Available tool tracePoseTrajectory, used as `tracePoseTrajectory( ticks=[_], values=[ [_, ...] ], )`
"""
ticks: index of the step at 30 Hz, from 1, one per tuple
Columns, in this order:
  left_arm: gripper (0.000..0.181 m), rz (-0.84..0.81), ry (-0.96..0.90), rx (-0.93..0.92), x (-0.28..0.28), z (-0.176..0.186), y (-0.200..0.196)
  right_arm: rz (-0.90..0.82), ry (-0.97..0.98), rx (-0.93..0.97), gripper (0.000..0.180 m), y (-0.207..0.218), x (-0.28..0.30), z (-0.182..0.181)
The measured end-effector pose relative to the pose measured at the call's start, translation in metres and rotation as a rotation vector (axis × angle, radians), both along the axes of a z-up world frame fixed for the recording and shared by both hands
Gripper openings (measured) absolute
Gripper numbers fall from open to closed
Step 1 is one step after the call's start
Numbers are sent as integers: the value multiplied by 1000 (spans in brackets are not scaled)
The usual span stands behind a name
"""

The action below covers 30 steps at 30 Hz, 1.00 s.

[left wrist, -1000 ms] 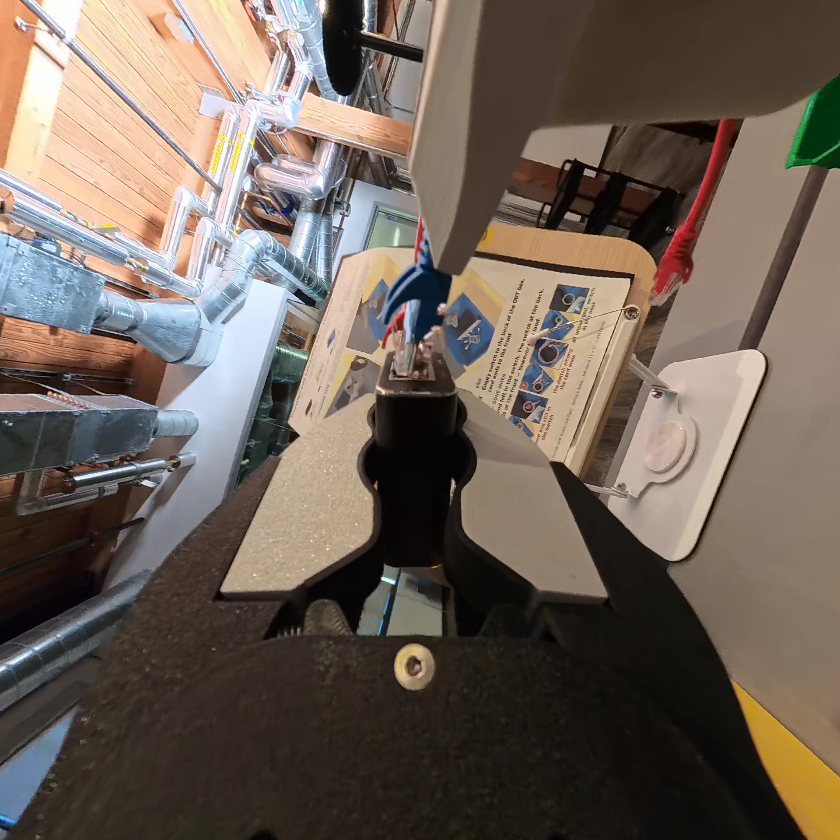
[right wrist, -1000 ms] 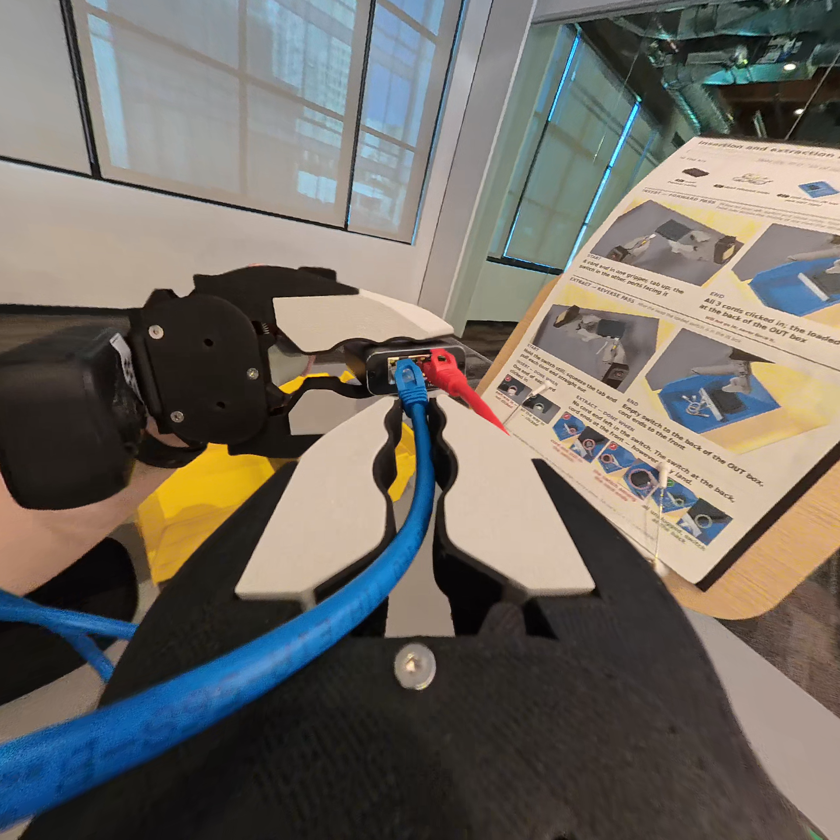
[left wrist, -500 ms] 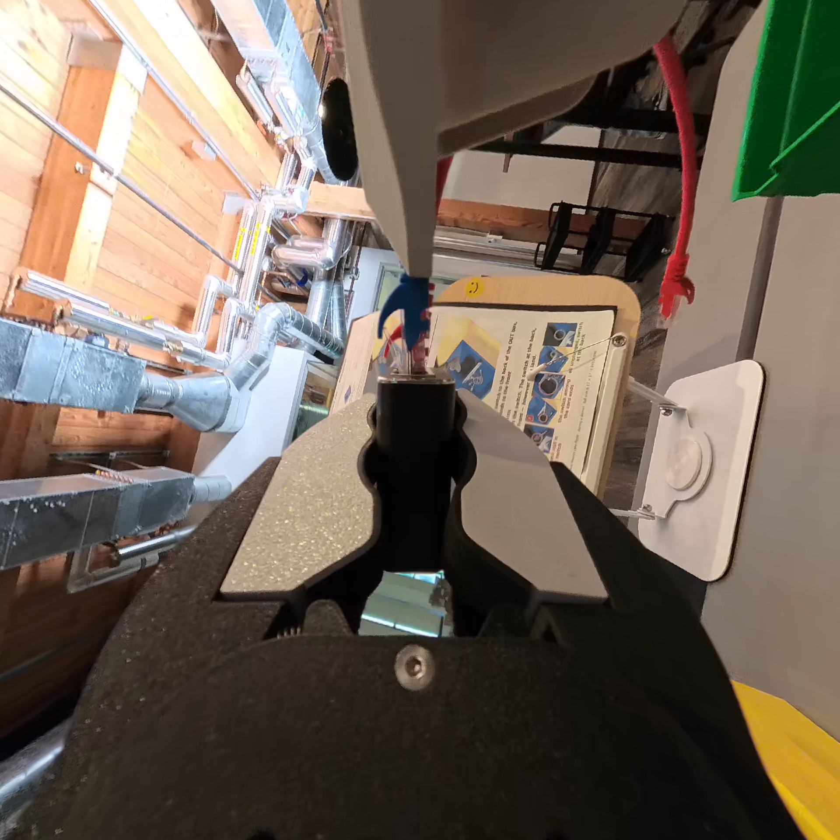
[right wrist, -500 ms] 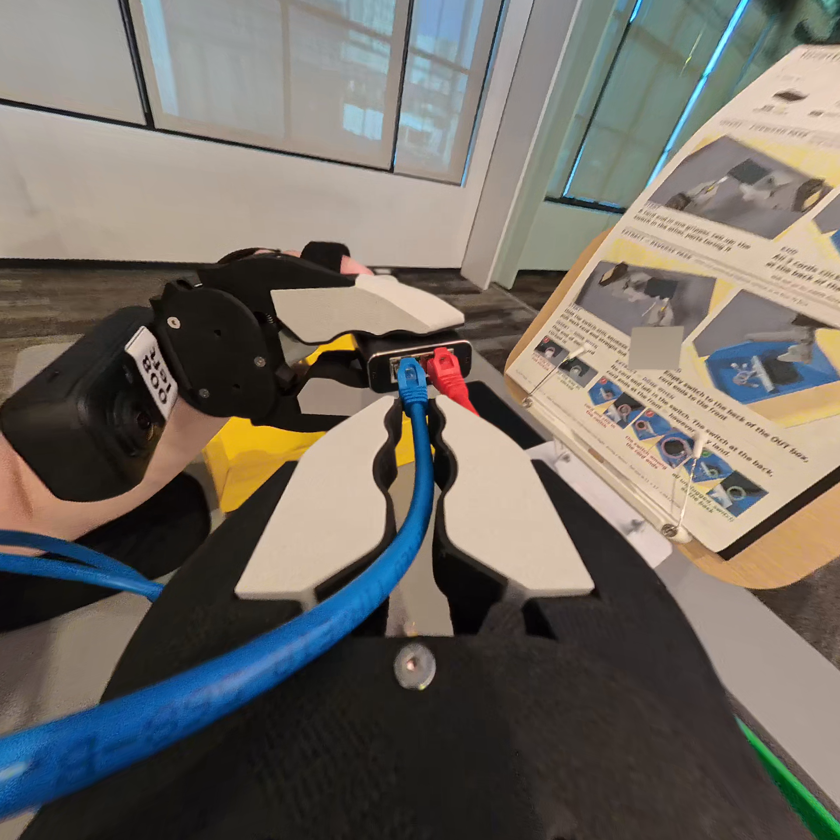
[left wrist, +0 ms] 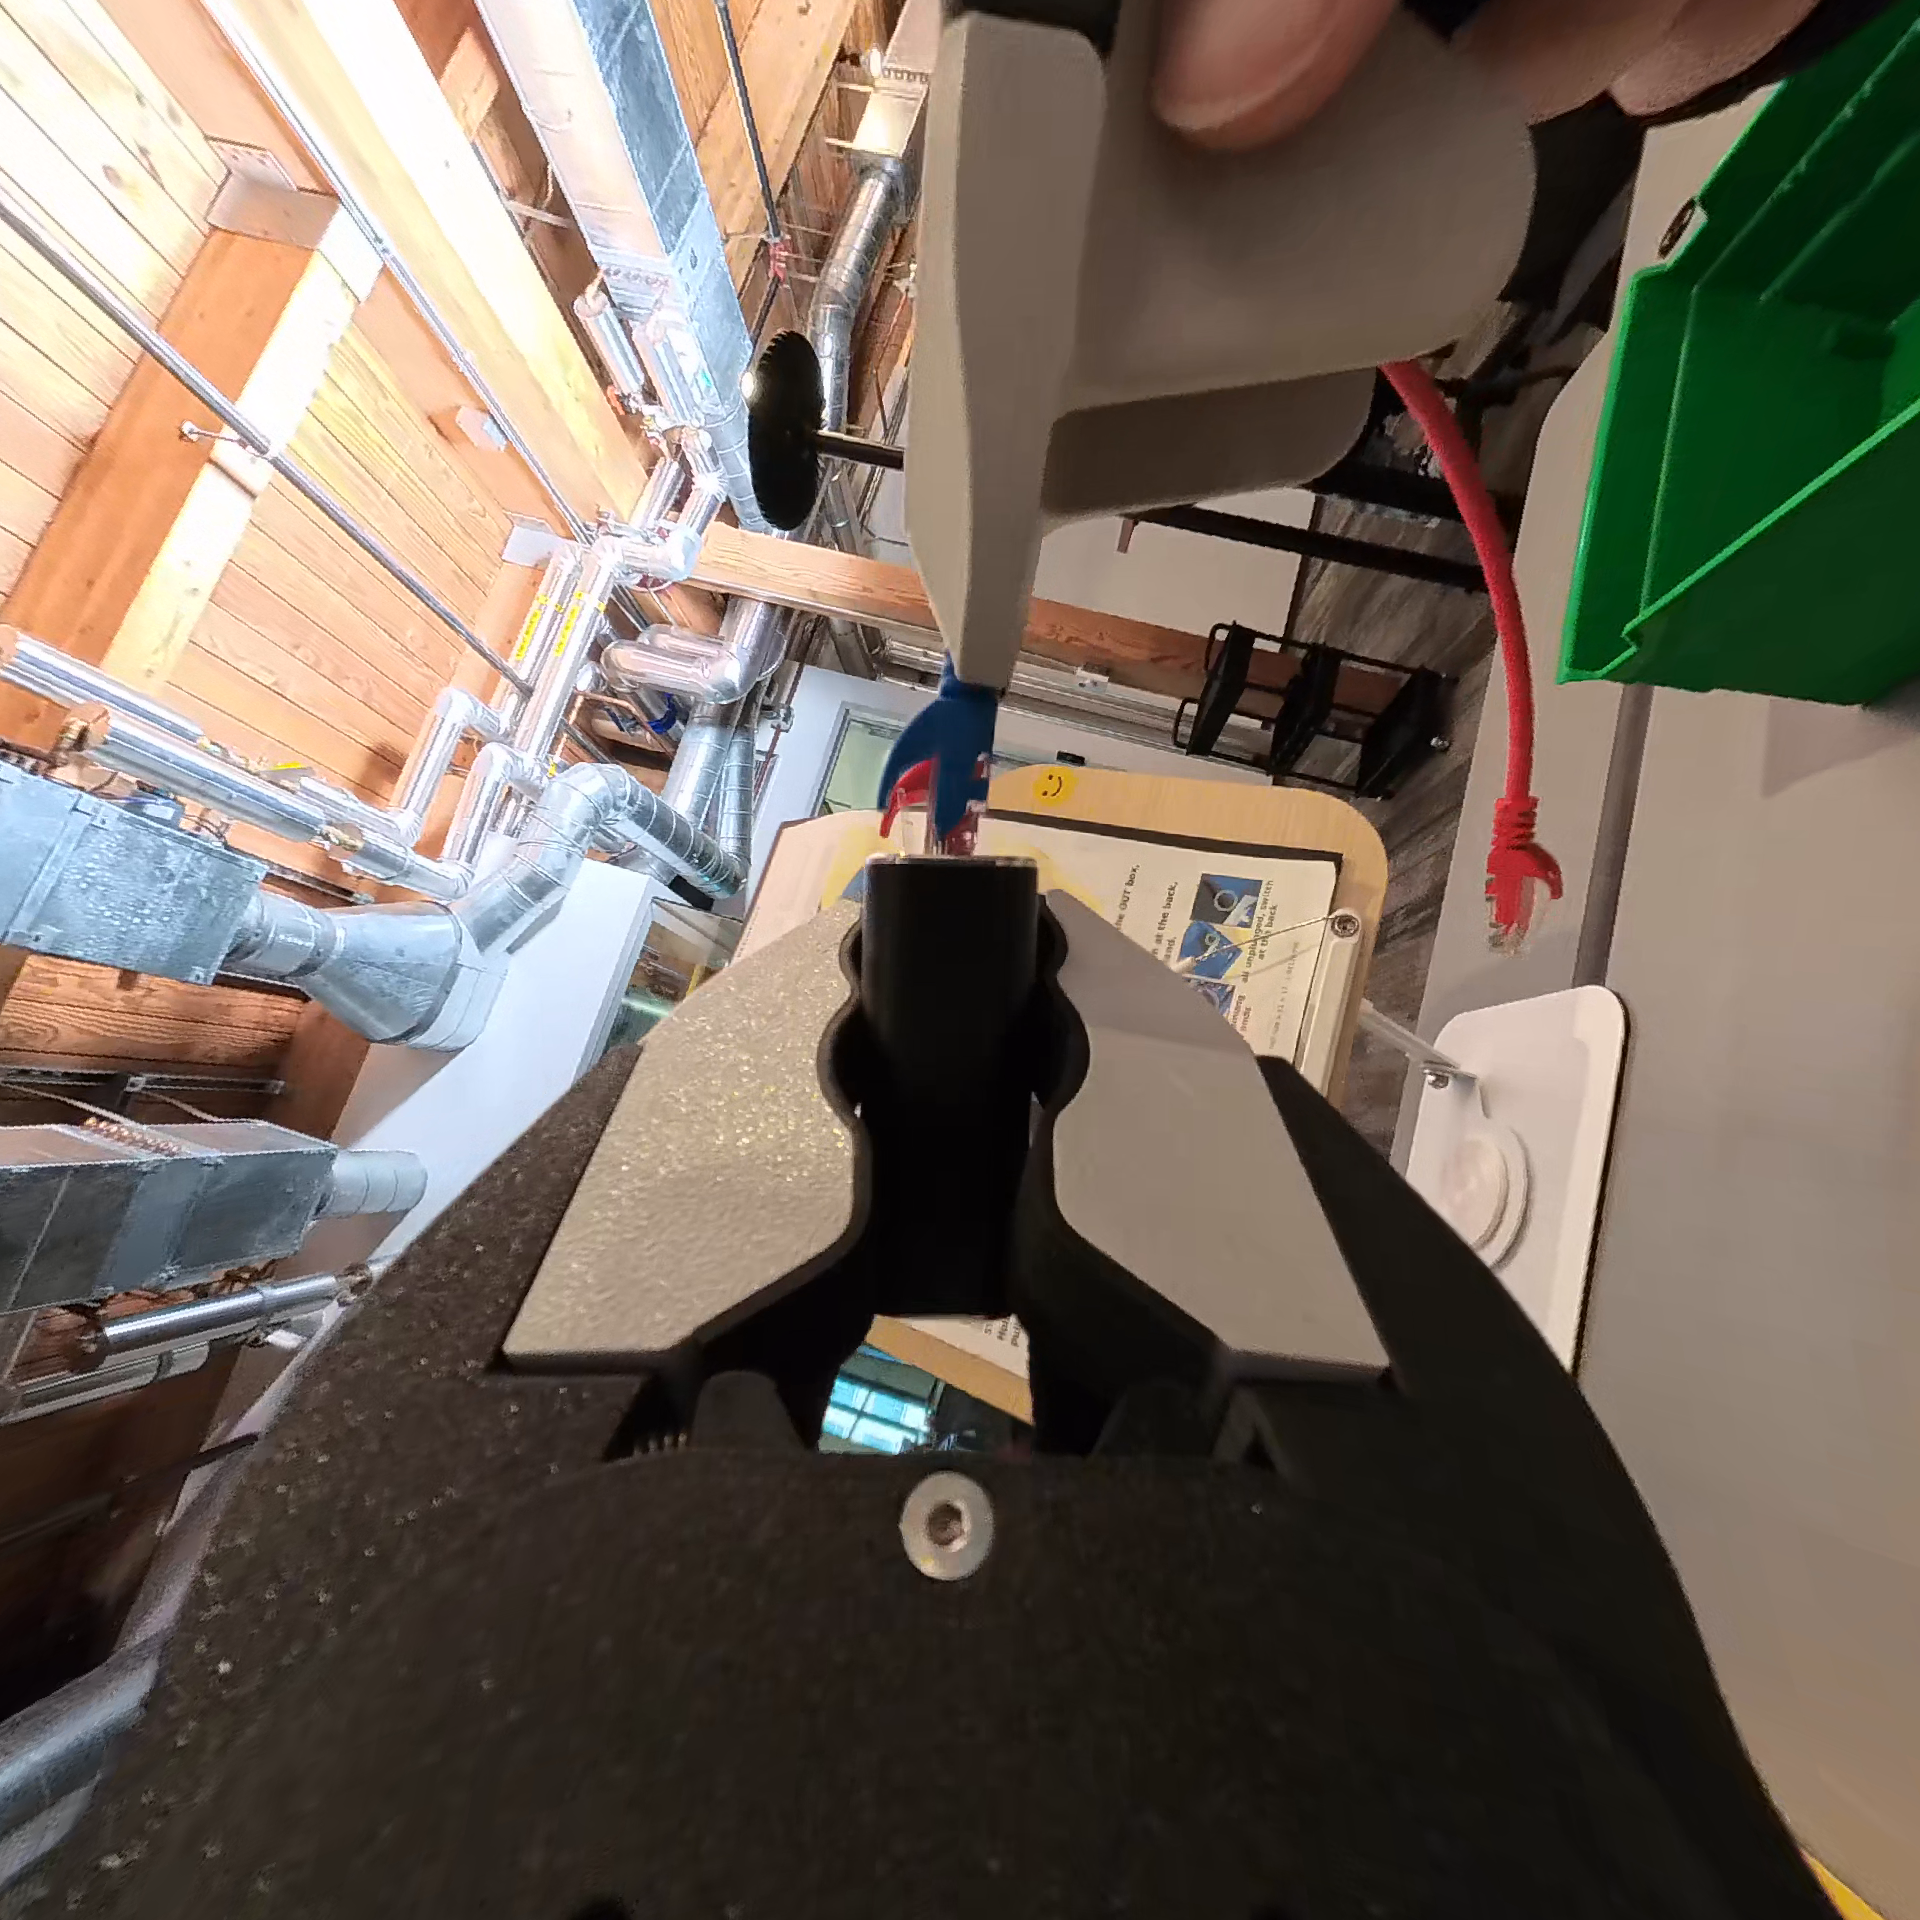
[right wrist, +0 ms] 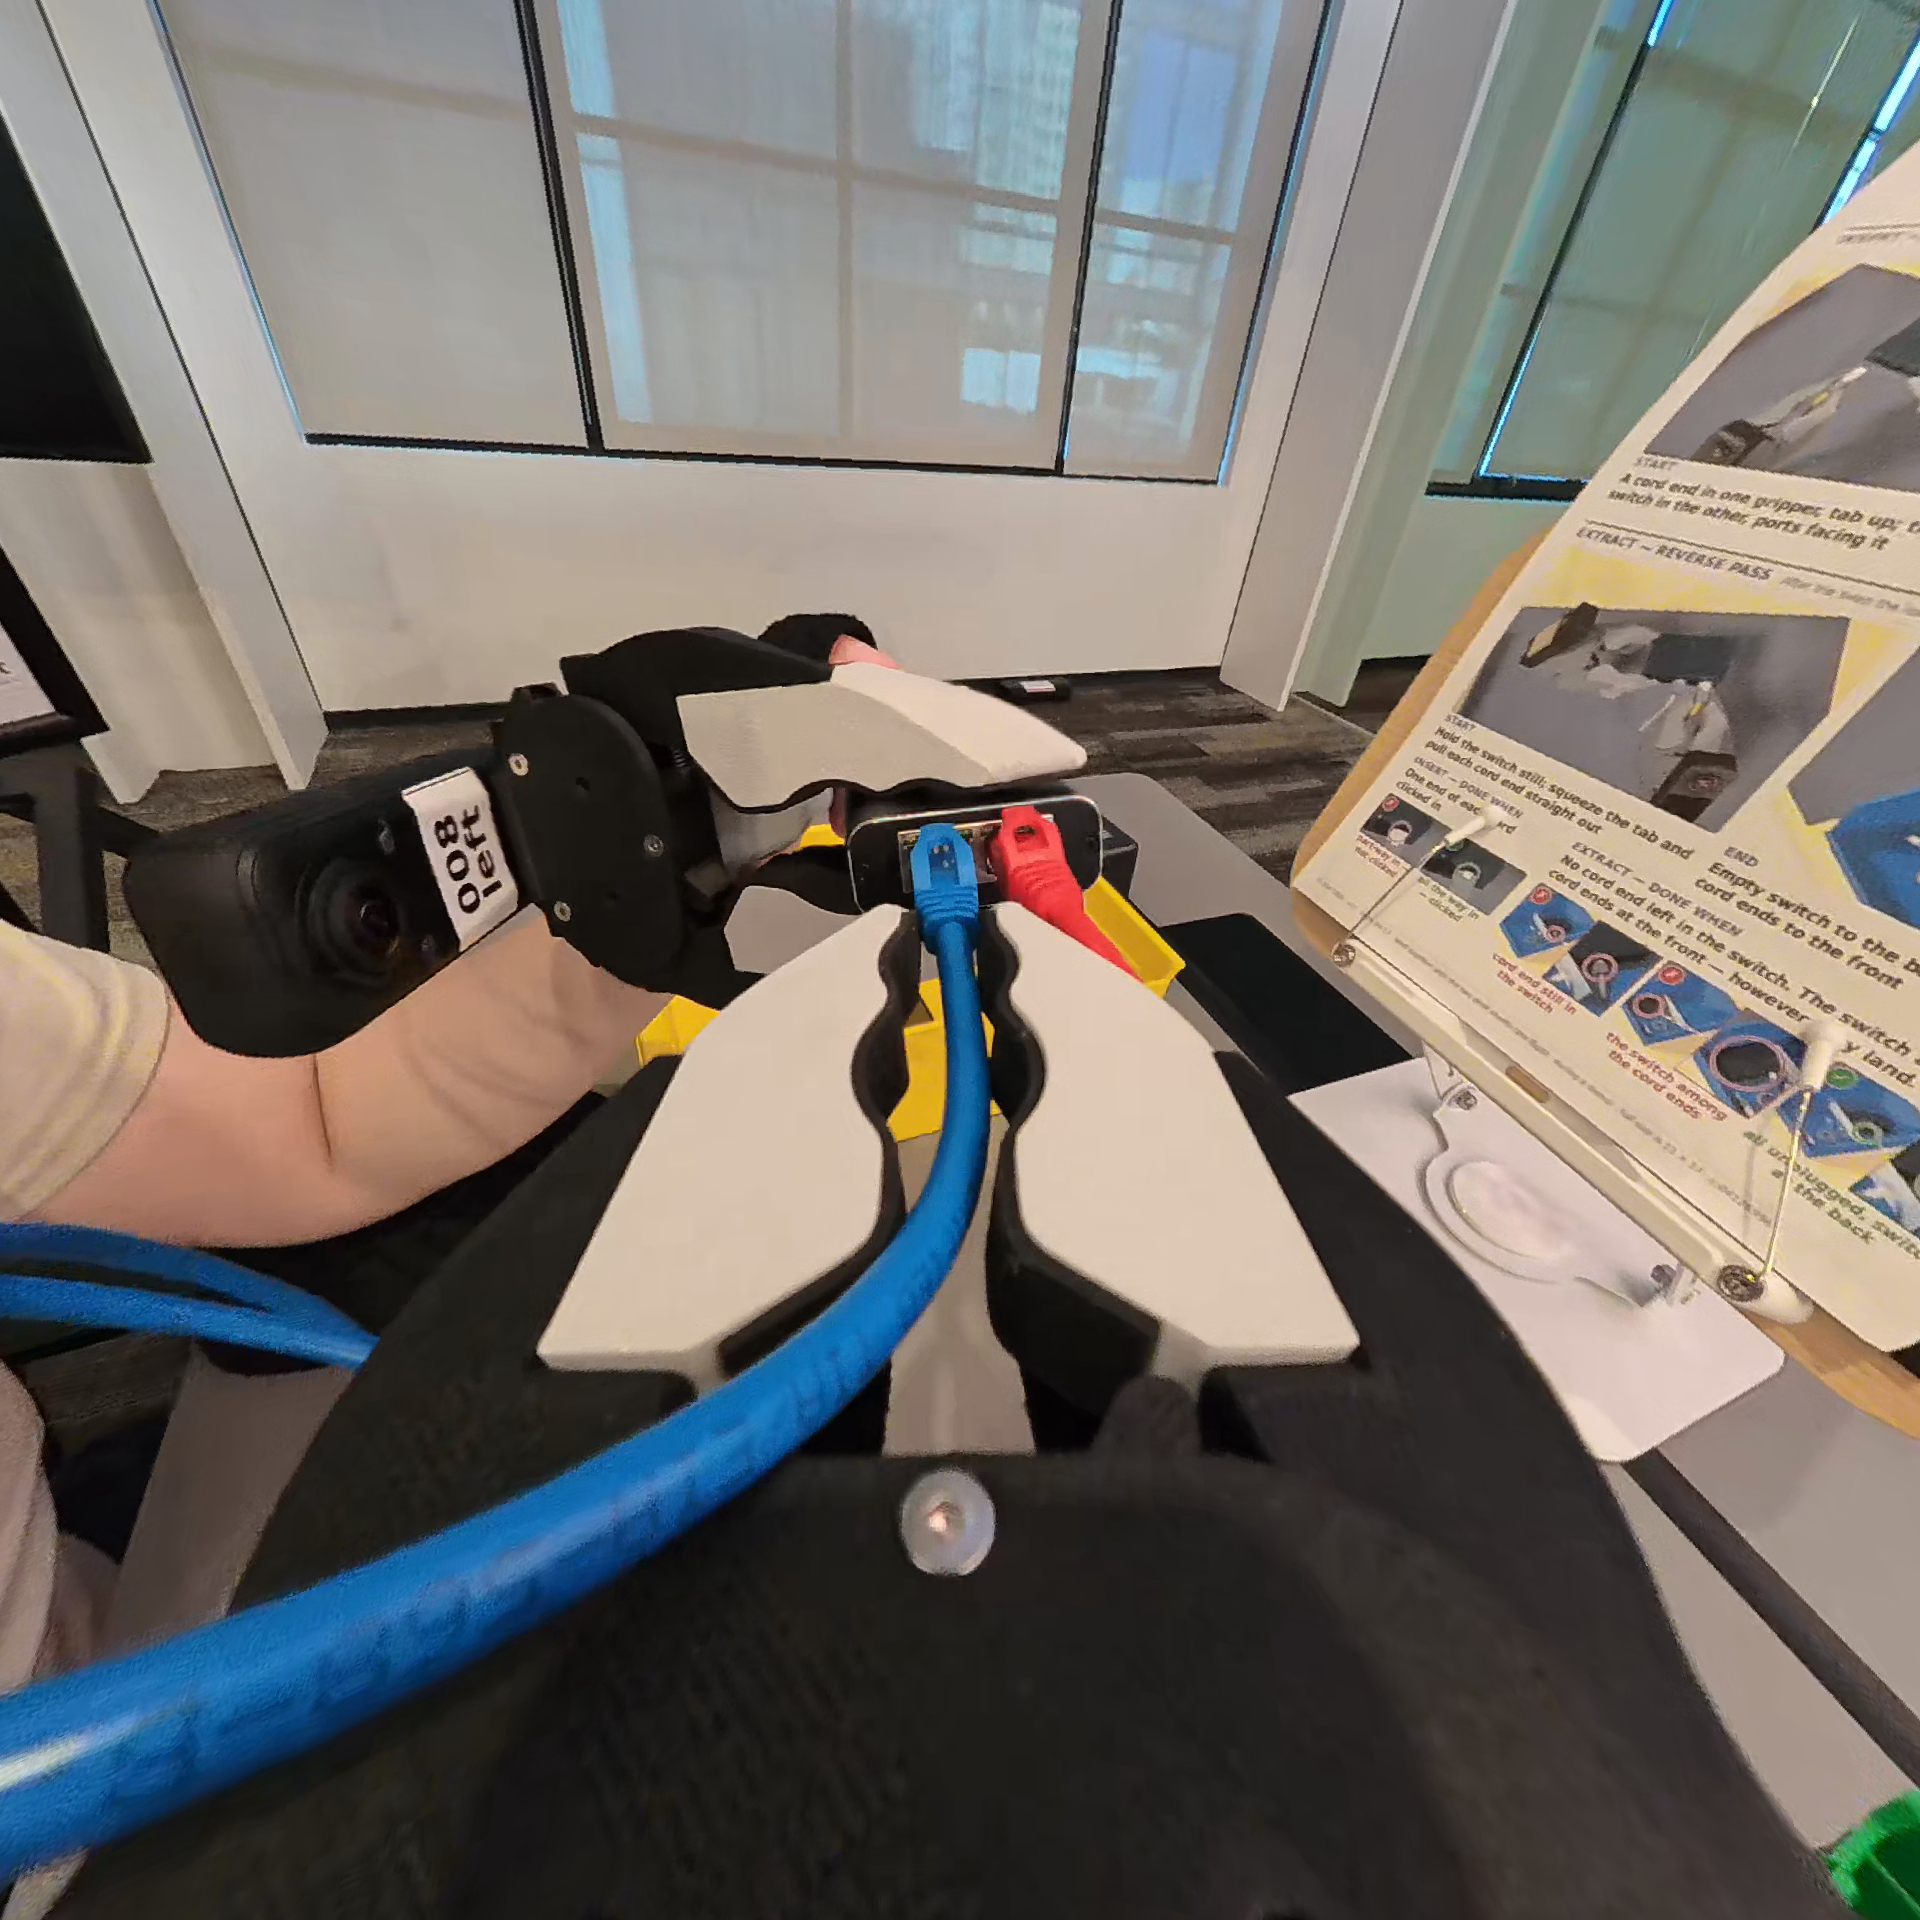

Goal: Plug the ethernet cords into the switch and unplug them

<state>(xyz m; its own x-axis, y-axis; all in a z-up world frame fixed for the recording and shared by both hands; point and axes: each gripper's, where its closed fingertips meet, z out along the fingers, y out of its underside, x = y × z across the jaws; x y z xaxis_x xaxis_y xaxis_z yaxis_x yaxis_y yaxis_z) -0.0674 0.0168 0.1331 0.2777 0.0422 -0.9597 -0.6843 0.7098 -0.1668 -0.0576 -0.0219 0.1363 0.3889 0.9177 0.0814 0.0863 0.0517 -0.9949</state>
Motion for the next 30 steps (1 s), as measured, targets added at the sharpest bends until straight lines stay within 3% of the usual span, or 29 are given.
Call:
tracePoseTrajectory(
  ticks=[30],
  values=[
    [25,-23,30,-62,17,-11,-10,9,-64,-46,12,-4,12,-9]
  ],
)
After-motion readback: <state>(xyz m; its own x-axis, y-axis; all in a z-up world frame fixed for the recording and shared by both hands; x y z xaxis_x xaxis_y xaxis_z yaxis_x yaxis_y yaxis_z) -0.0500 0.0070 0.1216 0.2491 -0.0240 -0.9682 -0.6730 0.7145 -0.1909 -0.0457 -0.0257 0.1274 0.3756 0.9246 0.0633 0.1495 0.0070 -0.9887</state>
